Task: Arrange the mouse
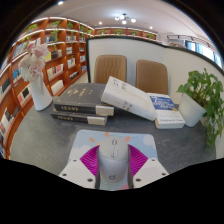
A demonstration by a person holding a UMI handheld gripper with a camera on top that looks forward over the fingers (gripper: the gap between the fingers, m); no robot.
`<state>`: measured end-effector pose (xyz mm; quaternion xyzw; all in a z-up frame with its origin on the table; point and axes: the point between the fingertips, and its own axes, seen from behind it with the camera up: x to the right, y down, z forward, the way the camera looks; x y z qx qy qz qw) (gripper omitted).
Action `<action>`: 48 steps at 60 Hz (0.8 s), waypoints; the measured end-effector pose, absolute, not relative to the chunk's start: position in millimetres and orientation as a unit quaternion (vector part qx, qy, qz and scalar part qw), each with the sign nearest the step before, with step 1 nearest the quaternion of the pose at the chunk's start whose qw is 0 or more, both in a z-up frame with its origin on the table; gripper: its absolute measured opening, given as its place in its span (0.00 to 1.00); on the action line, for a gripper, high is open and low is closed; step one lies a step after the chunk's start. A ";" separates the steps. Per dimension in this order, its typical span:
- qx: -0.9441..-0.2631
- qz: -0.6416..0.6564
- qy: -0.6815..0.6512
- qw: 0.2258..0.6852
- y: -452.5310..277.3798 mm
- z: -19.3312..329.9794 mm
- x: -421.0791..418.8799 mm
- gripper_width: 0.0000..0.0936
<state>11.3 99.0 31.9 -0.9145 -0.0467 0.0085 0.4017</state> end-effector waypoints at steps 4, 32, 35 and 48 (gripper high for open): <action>-0.918 0.008 -0.046 0.395 98.9 11.3 10.9 0.40; -0.918 0.013 -0.015 0.395 95.6 10.3 7.0 0.76; -0.913 0.011 -0.008 0.408 94.1 30.0 8.2 0.80; -0.884 0.011 -0.005 0.467 61.2 142.1 12.3 0.87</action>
